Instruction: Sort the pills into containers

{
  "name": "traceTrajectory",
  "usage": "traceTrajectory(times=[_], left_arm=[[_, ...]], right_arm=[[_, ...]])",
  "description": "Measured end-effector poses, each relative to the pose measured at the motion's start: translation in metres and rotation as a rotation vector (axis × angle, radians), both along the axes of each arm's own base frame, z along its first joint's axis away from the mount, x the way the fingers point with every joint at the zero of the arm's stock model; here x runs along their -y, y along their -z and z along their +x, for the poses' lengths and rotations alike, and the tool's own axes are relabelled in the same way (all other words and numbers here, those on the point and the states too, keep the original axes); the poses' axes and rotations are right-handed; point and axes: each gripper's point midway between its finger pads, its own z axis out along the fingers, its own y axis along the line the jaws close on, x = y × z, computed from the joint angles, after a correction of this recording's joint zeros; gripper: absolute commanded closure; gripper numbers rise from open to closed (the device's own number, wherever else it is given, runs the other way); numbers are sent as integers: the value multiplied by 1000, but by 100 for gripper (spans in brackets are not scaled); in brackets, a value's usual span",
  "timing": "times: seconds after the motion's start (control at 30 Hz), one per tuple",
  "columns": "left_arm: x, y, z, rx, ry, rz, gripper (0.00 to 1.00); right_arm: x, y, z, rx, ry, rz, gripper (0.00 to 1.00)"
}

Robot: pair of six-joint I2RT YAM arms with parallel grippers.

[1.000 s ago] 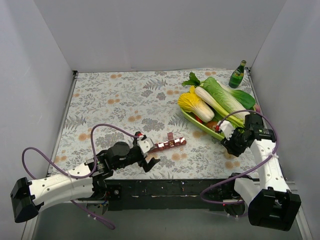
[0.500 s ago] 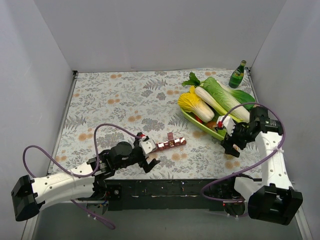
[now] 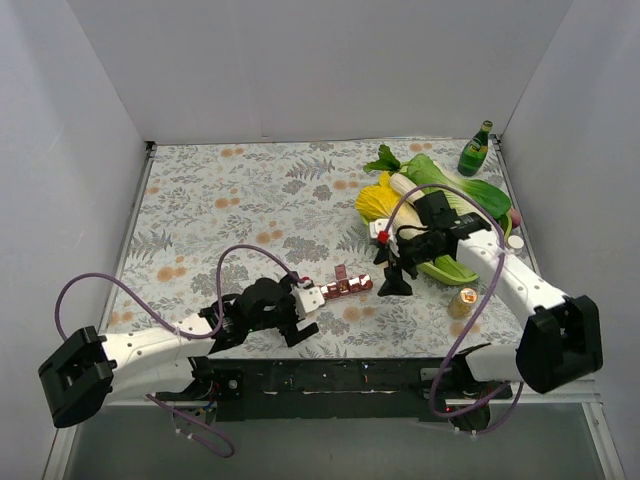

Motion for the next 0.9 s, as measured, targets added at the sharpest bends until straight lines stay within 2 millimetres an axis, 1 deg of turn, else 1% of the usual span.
traceTrajectory(times=[0.13, 0.23, 0.27, 0.33, 0.4, 0.5, 0.63, 0.77, 0.9], left_arm=[[-11, 2, 18, 40, -17, -14, 8], [-16, -3, 33, 57, -24, -44, 10], [-17, -4, 37, 62, -24, -50, 10], [-17, 0, 40, 54, -9, -43, 11], [-17, 10, 38, 30, 21, -21, 13], [-16, 24, 34, -8, 59, 14, 15], [-15, 34, 35, -27, 76, 47, 16], [-14, 34, 38, -13, 78, 50, 18], [-13, 34, 43, 0, 75, 55, 20]], right_arm=[[-31, 11, 17, -50, -37, 43, 13], [-45, 18, 31, -98, -23, 67, 18], [-49, 19, 37, -114, -11, 75, 21], [-56, 19, 47, -146, 20, 87, 25], [-63, 16, 55, -170, 45, 100, 28], [-72, 14, 64, -202, 62, 113, 29], [-82, 19, 64, -242, 59, 107, 28], [-87, 30, 58, -291, 55, 87, 28], [-88, 35, 56, -309, 54, 77, 27]])
